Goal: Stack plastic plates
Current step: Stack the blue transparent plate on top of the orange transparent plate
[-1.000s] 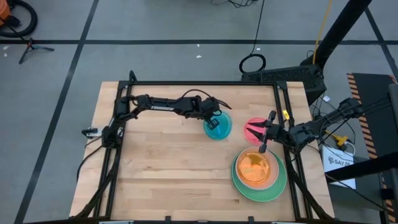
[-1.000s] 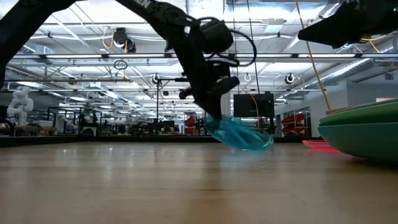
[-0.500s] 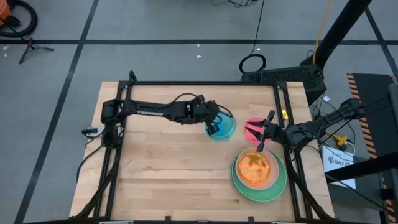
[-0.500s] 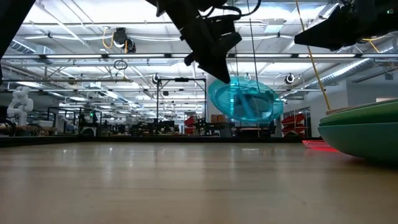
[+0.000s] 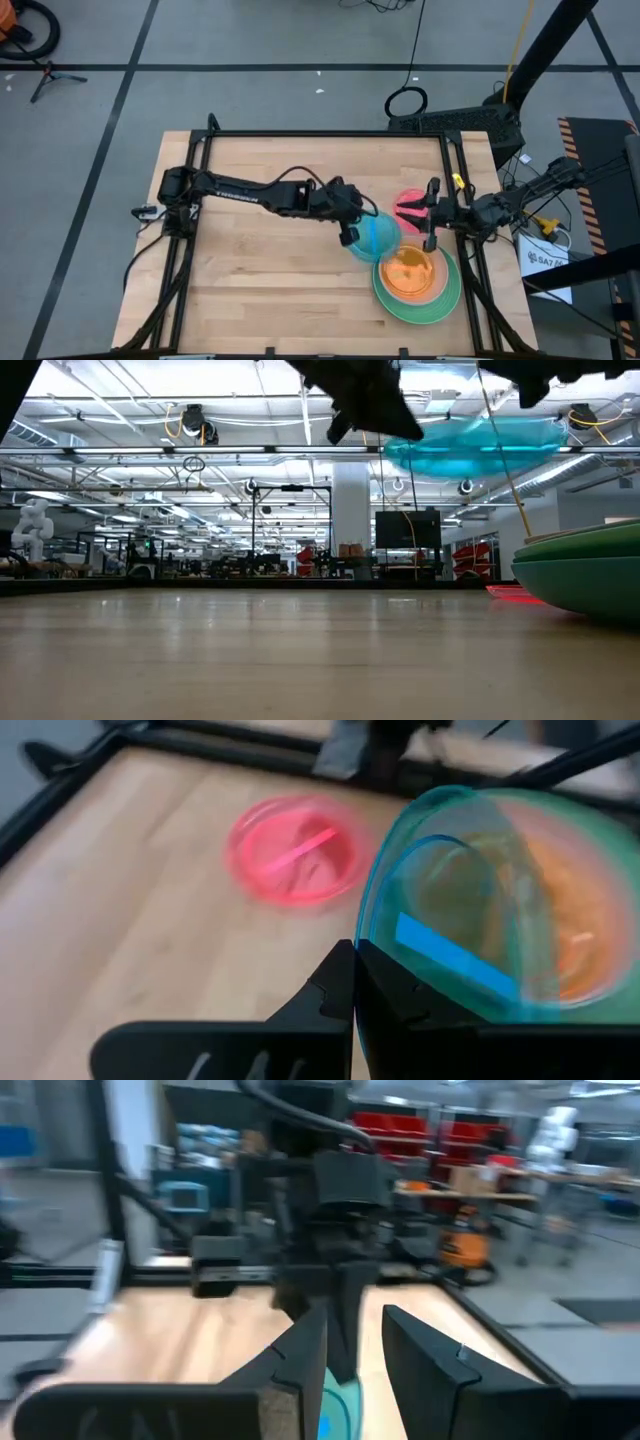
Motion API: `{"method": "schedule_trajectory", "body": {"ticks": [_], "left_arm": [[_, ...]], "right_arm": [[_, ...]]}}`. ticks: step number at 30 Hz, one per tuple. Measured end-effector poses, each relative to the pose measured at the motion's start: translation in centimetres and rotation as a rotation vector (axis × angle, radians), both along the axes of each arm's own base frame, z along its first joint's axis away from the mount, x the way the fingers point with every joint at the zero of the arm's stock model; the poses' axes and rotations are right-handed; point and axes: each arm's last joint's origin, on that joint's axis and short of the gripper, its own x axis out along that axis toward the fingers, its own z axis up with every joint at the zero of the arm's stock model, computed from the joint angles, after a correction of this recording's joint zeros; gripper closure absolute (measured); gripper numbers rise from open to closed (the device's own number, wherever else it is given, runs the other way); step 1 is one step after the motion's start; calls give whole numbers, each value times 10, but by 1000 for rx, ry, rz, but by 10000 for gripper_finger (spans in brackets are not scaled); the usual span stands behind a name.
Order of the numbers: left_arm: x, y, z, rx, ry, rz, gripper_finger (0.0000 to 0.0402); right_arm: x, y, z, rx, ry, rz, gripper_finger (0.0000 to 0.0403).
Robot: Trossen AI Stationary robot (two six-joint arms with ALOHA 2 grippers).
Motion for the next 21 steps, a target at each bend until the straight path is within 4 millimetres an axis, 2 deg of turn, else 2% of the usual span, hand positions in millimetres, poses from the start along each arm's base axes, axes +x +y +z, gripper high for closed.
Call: {"method": "schedule_trajectory", "body": {"ticks": [6, 11, 21], "left_arm": [[8, -24, 1, -62, -99, -52, 396], [19, -39, -8, -93, -175, -66, 396], [35, -41, -35, -136, -208, -31, 396]], "right_arm": [[-1, 4, 11, -3, -31, 136, 310], [-1, 4, 13, -26, -47, 139, 310], [-3, 5, 18, -49, -86, 190, 310]]}}
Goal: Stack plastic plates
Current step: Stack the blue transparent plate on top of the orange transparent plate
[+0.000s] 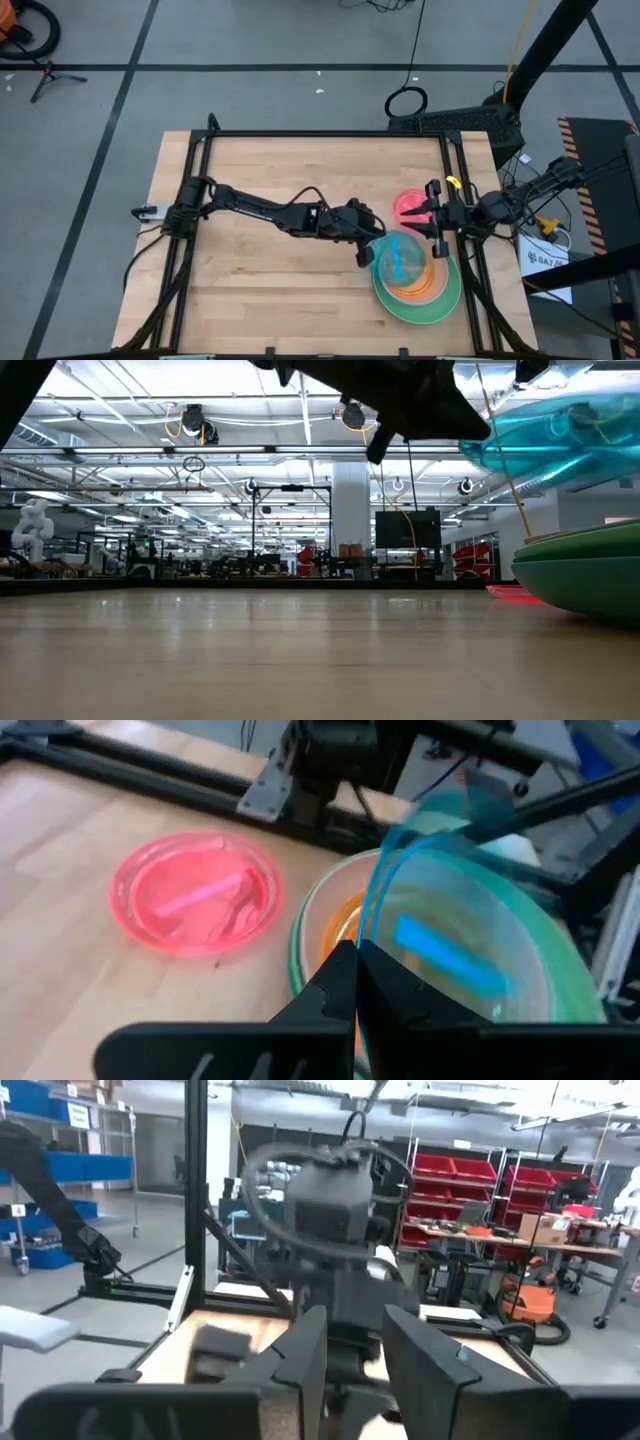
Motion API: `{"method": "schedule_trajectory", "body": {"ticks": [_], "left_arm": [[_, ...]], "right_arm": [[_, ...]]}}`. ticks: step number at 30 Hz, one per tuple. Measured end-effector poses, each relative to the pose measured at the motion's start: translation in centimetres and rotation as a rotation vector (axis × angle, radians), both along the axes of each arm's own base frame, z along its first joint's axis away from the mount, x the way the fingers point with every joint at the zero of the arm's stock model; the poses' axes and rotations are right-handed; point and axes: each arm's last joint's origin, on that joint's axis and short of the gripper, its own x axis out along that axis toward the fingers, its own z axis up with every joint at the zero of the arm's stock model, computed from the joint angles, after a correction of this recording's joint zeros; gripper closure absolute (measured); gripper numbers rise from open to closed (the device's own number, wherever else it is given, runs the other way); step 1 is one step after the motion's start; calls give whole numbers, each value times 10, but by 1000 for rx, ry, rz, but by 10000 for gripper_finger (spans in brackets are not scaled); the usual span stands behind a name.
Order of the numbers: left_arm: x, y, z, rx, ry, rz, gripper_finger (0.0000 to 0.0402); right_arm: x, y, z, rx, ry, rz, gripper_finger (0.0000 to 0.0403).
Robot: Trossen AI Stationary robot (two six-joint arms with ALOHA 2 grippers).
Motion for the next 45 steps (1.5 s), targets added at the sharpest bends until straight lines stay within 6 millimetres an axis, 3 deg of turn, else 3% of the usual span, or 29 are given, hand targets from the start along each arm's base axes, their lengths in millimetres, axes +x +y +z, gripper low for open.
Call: {"method": "schedule_trajectory", "body": {"ticks": [27, 45], "left_arm": [[20, 0, -55, -81, 6, 102, 384], [21, 1, -53, -66, -9, 53, 308]], "right_arm": [[0, 0, 1, -32, -11, -2, 310], [0, 0, 0, -36, -3, -2, 310]]}}
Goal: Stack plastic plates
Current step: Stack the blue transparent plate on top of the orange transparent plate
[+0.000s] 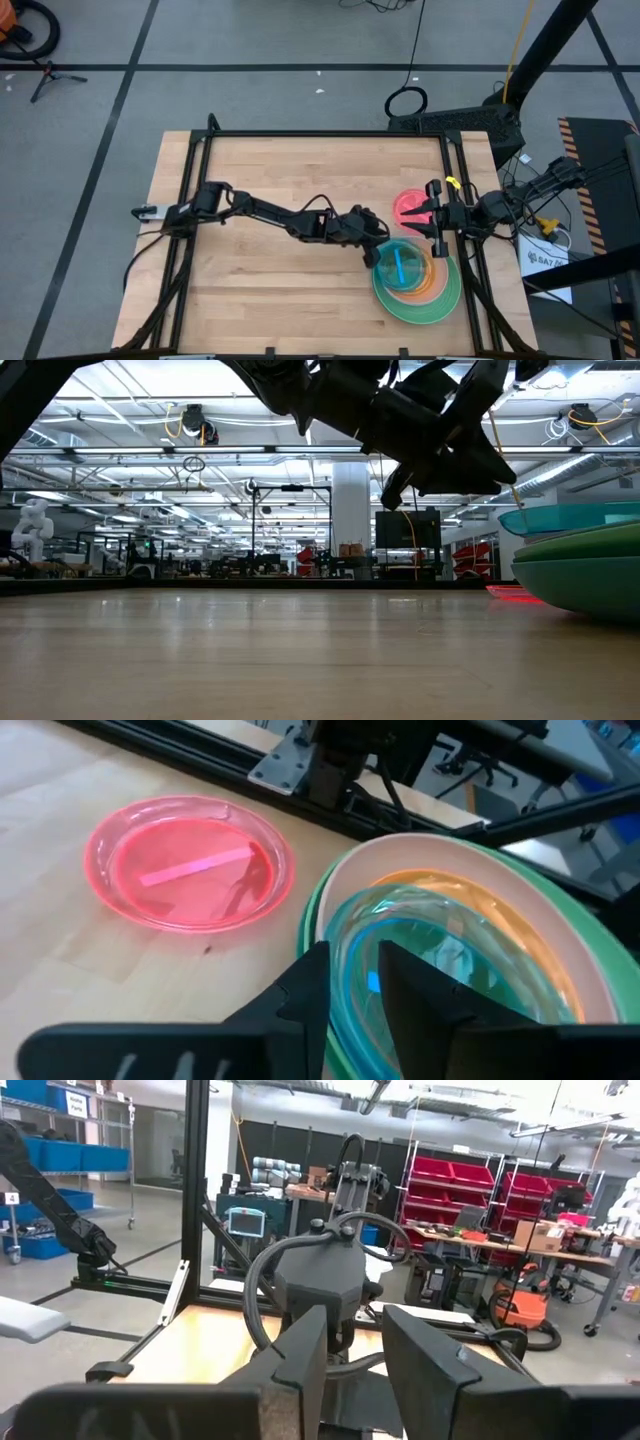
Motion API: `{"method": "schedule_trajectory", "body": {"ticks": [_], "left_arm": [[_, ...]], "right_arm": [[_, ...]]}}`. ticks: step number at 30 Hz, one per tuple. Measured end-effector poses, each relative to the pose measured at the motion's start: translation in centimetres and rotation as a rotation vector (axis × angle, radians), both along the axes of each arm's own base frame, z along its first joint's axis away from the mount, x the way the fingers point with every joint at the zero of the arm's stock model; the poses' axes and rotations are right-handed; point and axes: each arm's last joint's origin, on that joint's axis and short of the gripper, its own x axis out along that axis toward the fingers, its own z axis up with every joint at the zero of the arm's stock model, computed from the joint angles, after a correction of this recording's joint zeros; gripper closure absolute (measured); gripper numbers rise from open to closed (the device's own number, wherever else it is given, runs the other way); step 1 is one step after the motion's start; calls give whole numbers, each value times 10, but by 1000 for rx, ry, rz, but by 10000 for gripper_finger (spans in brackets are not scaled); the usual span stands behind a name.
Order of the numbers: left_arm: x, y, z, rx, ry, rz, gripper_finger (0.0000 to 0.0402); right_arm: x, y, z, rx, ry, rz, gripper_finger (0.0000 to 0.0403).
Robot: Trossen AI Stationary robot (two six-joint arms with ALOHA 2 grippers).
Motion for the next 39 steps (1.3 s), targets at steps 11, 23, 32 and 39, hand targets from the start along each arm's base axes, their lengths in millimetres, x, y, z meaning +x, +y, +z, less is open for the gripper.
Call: {"method": "schedule_trajectory", "body": {"ticks": [11, 23, 32, 39], "left_arm": [[-42, 0, 62, 385, 206, 133, 307], [-117, 15, 125, 728, 373, 232, 307], [-182, 22, 128, 700, 176, 222, 307], [-218, 24, 139, 745, -79, 114, 307]], "right_arm": [[1, 0, -1, 78, 16, 4, 310], [28, 11, 3, 127, 125, -81, 310], [66, 30, 3, 236, 380, -134, 310], [85, 39, -7, 370, 725, -311, 310]]}}
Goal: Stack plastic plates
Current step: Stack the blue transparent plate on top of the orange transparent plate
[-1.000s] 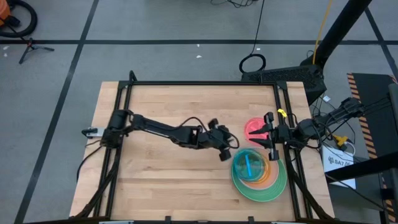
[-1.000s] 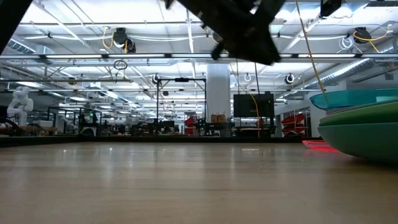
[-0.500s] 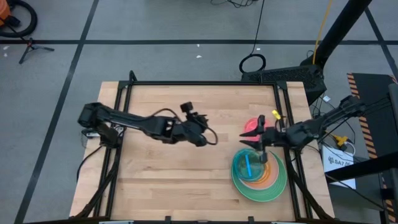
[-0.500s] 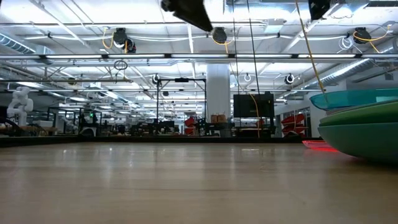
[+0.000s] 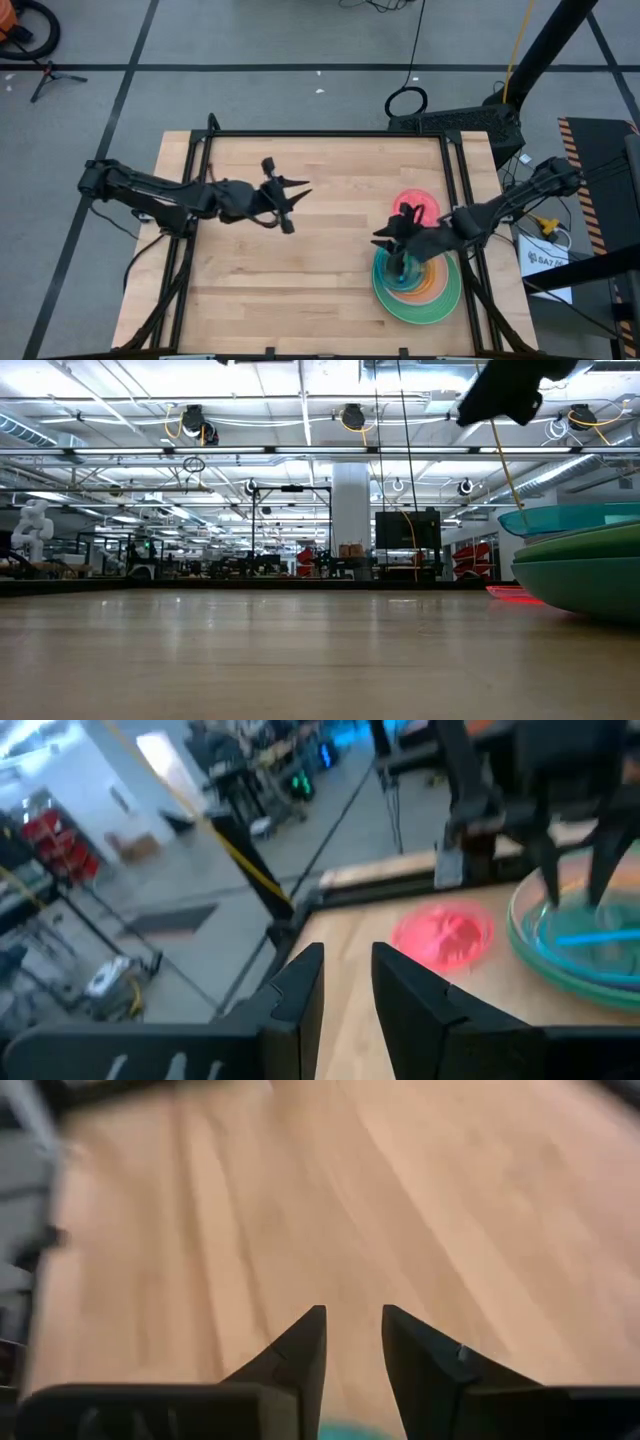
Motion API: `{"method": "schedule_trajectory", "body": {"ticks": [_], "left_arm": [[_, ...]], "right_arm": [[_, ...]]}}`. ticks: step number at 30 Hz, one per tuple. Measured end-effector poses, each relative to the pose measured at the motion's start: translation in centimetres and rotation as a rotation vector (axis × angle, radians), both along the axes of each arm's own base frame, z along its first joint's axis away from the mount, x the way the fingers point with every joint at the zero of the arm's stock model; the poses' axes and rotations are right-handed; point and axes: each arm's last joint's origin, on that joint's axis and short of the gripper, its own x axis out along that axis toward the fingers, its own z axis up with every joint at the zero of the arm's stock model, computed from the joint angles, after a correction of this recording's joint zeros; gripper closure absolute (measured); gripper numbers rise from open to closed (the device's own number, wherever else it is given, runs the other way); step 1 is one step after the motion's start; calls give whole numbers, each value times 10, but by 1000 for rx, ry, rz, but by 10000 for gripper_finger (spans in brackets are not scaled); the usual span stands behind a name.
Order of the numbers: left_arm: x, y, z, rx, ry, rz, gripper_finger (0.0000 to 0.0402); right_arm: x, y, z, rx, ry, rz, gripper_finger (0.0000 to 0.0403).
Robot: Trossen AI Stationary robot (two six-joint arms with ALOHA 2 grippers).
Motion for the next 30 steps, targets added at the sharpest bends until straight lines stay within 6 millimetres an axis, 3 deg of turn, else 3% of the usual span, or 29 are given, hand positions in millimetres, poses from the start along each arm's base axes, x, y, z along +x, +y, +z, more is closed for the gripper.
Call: {"method": "schedule_trajectory", "body": {"ticks": [7, 14, 21, 30], "left_arm": [[-14, 3, 12, -7, -34, -10, 307], [-18, 3, 3, -21, 69, -5, 307], [-20, 3, -5, -53, 135, 7, 307], [-26, 4, -7, -37, 185, 17, 307]], "right_arm": [[24, 3, -9, 102, 255, -112, 310], [51, 2, -31, 221, 437, -82, 310], [51, -9, -49, 270, 620, -153, 310], [46, -18, -43, 388, 663, -193, 310]]}}
